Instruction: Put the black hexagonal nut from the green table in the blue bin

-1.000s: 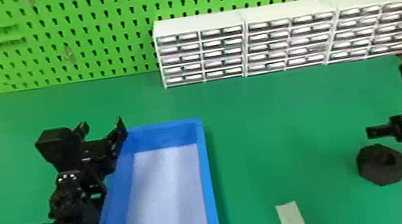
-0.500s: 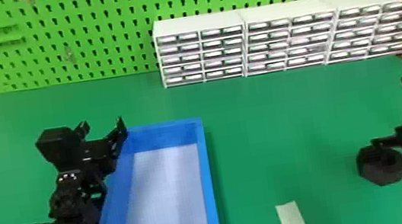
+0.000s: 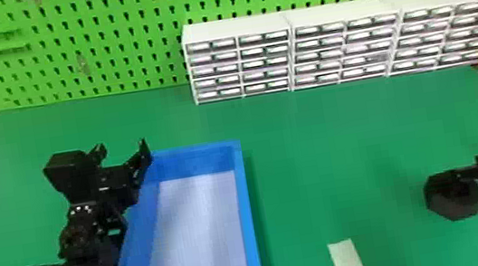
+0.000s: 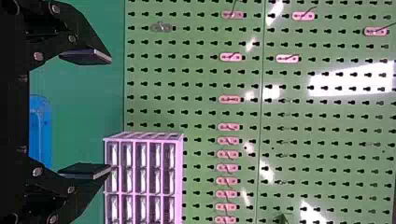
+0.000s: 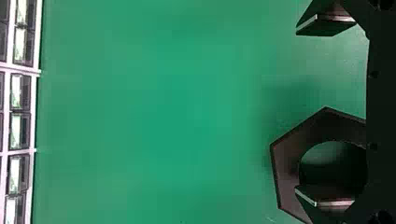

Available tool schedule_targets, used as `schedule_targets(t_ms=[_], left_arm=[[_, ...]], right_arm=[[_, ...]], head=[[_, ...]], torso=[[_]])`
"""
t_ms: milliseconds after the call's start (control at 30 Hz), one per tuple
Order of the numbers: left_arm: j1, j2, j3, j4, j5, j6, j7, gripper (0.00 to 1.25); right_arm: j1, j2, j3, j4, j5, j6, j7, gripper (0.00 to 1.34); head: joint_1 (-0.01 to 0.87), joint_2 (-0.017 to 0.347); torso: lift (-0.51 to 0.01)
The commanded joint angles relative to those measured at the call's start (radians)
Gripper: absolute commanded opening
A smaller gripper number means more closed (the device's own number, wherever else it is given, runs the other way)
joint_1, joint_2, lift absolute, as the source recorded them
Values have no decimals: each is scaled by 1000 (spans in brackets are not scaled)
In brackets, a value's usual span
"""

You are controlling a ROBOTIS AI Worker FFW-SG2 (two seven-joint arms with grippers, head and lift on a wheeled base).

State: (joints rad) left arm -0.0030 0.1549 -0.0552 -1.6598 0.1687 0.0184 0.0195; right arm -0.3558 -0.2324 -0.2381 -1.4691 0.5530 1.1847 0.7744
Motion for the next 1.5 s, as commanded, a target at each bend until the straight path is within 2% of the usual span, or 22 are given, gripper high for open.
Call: schedule_targets(t_ms=[0,633,667,733,800,867,1033,1133,1233,1467], left_arm=[[0,0,0,0,0,0,-1,818],[0,0,0,0,0,0,-1,818],[0,0,0,0,0,0,-1,818],[0,0,0,0,0,-2,0,818],[0,0,0,0,0,0,-1,818],[0,0,0,0,0,-2,0,818],[0,0,0,0,0,-2,0,818],[0,0,0,0,0,0,-1,818],[0,2,0,0,0,0,0,818],[1,0,0,0,-1,0,-1,818]], right_arm=[[-2,4,-9,27,-1,-19,0,1224],[-5,4,-33,82,-8,-68,0,1203],[-5,4,-33,84,-8,-68,0,1177],[-3,4,-32,84,-8,-68,0,1042],[-3,5,-32,84,-7,-68,0,824],[-3,7,-32,84,-5,-66,0,695],[-3,8,-30,84,-4,-65,0,627],[-3,8,-27,84,-5,-63,2,451],[-3,8,-24,84,-4,-63,0,339],[-6,8,-17,82,5,-62,11,299]], head=[[686,52],[686,52],[686,52],[686,52],[686,52],[686,52],[686,52],[686,52],[686,52],[686,52]], torso=[[-97],[-97],[-97],[-97],[-97],[-97],[-97],[-97],[-97],[-97]])
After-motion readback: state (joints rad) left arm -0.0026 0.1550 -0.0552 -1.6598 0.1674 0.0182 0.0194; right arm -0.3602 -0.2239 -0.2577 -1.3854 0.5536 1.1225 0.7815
